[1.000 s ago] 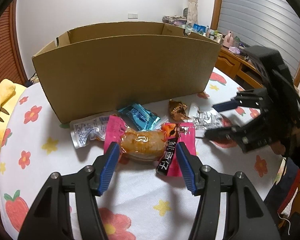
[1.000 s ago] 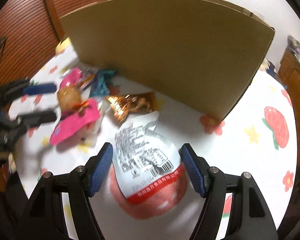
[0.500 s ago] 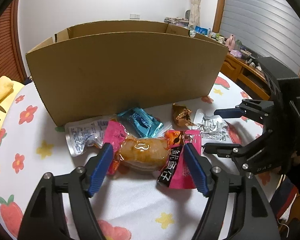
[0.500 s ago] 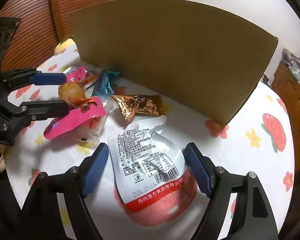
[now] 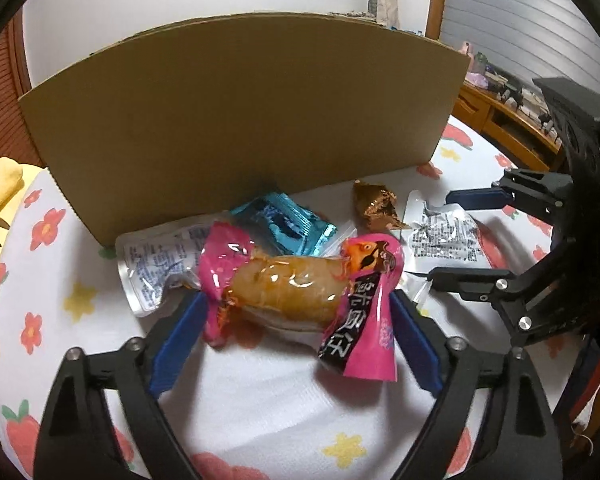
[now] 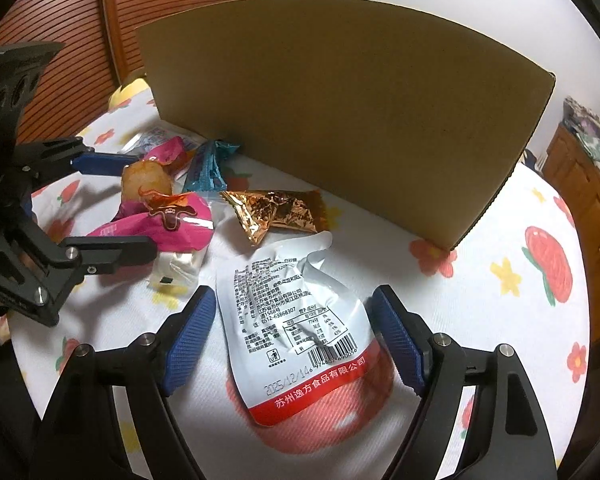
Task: Organize snacks
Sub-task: 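Grasp the pink-wrapped bread snack with the left gripper while the right gripper grasps the red-banded white pouch, then lift both snacks and carry them over the cardboard box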
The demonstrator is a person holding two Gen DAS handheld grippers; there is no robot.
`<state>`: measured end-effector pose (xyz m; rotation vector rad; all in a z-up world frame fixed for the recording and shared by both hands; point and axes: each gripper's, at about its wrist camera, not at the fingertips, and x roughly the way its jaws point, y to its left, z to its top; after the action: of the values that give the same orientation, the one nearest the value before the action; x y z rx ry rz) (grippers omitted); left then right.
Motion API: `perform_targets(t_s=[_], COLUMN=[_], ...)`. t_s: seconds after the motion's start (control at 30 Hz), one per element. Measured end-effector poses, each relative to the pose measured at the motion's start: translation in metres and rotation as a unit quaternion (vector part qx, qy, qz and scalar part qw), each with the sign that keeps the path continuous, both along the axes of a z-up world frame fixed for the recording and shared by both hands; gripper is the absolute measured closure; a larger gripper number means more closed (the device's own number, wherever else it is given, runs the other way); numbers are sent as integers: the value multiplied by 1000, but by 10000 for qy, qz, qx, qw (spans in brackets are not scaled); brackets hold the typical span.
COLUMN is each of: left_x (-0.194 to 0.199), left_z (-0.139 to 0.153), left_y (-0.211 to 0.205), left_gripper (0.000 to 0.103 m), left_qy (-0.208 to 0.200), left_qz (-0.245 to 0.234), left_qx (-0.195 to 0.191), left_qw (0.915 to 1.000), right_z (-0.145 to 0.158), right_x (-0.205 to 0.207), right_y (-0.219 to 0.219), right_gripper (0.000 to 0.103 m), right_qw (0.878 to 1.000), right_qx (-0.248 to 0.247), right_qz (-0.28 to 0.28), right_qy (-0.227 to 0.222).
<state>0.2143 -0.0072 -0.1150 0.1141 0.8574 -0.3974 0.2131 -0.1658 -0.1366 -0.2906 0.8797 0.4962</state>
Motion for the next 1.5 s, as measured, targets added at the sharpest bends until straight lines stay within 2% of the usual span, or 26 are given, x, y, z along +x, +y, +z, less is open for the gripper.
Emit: perform_targets(t_s=[0.17, 0.23, 0.47, 0.73, 1.0, 1.5], left_x=[-6, -9, -25, -43, -46, -48], left_z=[1, 3, 4, 17, 25, 41], left_y=[3, 6, 13, 25, 33, 31], left_gripper=[37, 38, 38, 38, 38, 38], left_qy=[-84, -74, -28, -219, -318, -493], left_qz=[-5, 2, -39, 76, 176, 170], left_qx=[144, 89, -92, -255, -362, -456], left_qw=[9999, 9999, 9999, 9994, 9987, 9976], right_z=[0, 0, 1, 2, 6, 18], right_x=[0, 0, -1, -3, -9, -25], right_y=[0, 0, -1, -1, -1, -7], right_gripper=[21, 21, 21, 21, 41, 44], right_qw=[10000, 10000, 10000, 10000, 10000, 9998], right_qx=[0, 0, -1, -30, -41, 20], right_qz=[1, 1, -6, -30, 33, -41], right_qy=[0, 0, 1, -14, 39, -187])
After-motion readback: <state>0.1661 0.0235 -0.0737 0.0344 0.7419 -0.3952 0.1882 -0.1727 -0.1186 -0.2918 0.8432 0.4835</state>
